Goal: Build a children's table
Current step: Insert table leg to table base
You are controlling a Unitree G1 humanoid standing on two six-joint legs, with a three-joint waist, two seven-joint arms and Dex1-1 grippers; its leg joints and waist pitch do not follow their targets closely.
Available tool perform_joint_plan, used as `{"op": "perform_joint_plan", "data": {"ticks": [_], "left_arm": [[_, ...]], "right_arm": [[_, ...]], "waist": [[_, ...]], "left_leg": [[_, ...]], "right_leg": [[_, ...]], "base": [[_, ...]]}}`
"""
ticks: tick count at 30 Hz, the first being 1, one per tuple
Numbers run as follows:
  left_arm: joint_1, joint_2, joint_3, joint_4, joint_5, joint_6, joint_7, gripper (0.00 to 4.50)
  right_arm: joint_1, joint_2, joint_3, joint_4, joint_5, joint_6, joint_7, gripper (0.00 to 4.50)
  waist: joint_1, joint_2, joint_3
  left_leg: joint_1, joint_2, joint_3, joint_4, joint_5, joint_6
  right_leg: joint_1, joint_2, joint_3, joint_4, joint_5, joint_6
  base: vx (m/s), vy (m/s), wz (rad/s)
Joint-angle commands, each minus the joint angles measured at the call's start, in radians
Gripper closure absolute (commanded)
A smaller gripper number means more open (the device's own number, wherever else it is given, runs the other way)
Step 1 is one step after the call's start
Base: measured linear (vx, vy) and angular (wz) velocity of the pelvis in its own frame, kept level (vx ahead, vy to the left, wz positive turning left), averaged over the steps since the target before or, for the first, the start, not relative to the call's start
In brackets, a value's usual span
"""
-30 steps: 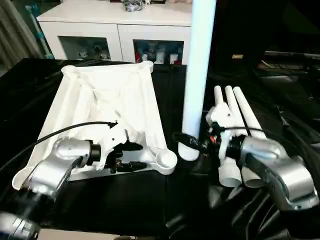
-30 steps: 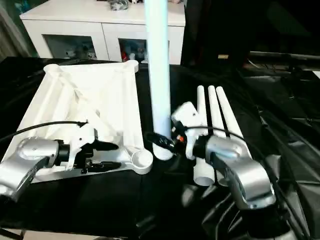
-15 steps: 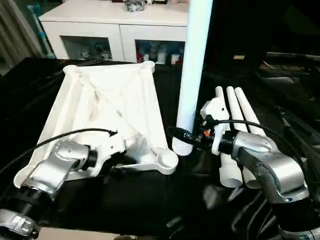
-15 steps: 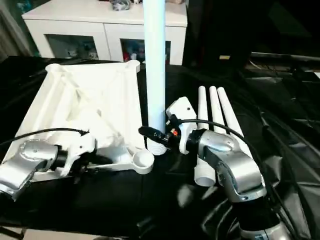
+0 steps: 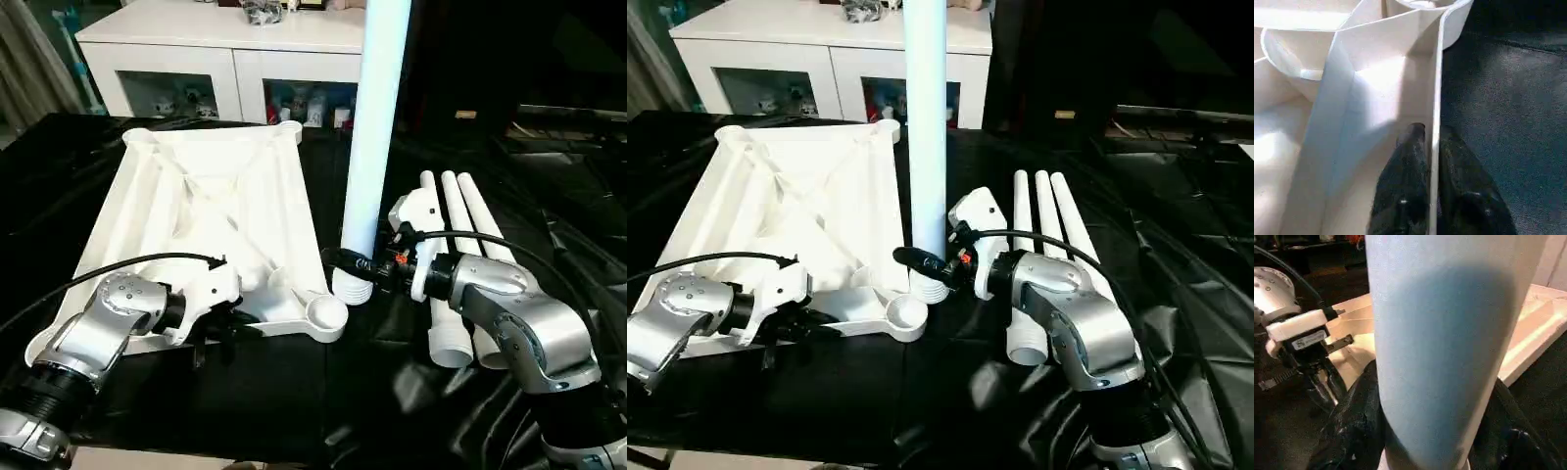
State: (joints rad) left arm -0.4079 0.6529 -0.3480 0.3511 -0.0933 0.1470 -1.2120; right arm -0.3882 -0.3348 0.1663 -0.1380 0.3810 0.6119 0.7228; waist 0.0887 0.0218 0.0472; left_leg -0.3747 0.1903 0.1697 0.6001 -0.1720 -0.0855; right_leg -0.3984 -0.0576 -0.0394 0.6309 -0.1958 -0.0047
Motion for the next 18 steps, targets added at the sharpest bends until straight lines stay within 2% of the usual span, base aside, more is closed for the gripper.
{"op": "perform_joint_plan", "data": {"ticks": [1, 5, 8, 10, 16, 18], "left_arm": [[0.002, -0.017, -0.005, 0.011, 0.013, 0.002, 0.005, 4.38], [-0.008, -0.047, -0.023, 0.006, 0.019, -0.004, 0.012, 4.5], [-0.014, -0.073, -0.039, -0.001, 0.024, -0.002, 0.018, 4.5], [-0.018, -0.085, -0.041, -0.001, 0.024, -0.008, 0.023, 4.5], [-0.037, -0.128, -0.02, 0.028, 0.027, -0.023, 0.053, 4.5], [-0.038, -0.131, -0.015, 0.031, 0.027, -0.025, 0.056, 4.5]], "right_arm": [[-0.013, 0.005, -0.003, 0.004, 0.022, 0.022, 0.004, 2.64], [-0.008, 0.008, -0.001, 0.004, 0.031, 0.038, 0.012, 2.64], [-0.005, 0.002, 0.008, 0.003, 0.035, 0.062, 0.021, 2.64], [-0.005, -0.006, 0.018, 0.004, 0.029, 0.07, 0.028, 2.64], [-0.016, -0.005, 0.024, 0.062, -0.004, 0.051, 0.01, 2.64], [-0.021, 0.001, 0.02, 0.076, -0.009, 0.042, 0.004, 2.64]], "waist": [[0.0, -0.002, -0.059], [0.001, -0.005, -0.061], [0.006, -0.004, -0.061], [0.008, -0.005, -0.062], [0.014, -0.006, -0.061], [0.015, -0.008, -0.061]], "left_leg": [[0.017, 0.032, -0.01, -0.076, -0.243, -0.011], [0.015, 0.031, -0.008, -0.076, -0.222, -0.008], [0.018, 0.032, -0.007, -0.074, -0.223, -0.006], [0.015, 0.032, -0.008, -0.074, -0.216, -0.007], [0.019, 0.032, -0.006, -0.073, -0.232, -0.01], [0.015, 0.032, -0.007, -0.074, -0.224, -0.009]], "right_leg": [[0.037, -0.074, 0.045, -0.082, -0.268, -0.155], [0.038, -0.072, 0.045, -0.079, -0.233, -0.16], [0.036, -0.072, 0.046, -0.08, -0.236, -0.163], [0.039, -0.074, 0.045, -0.079, -0.236, -0.159], [0.035, -0.074, 0.045, -0.085, -0.28, -0.151], [0.036, -0.075, 0.045, -0.084, -0.281, -0.145]], "base": [[0.0, 0.0, 0.0], [0.0, 0.0, 0.0], [0.0, 0.0, 0.0], [0.0, 0.0, 0.0], [0.0, 0.0, 0.0], [0.0, 0.0, 0.0]]}}
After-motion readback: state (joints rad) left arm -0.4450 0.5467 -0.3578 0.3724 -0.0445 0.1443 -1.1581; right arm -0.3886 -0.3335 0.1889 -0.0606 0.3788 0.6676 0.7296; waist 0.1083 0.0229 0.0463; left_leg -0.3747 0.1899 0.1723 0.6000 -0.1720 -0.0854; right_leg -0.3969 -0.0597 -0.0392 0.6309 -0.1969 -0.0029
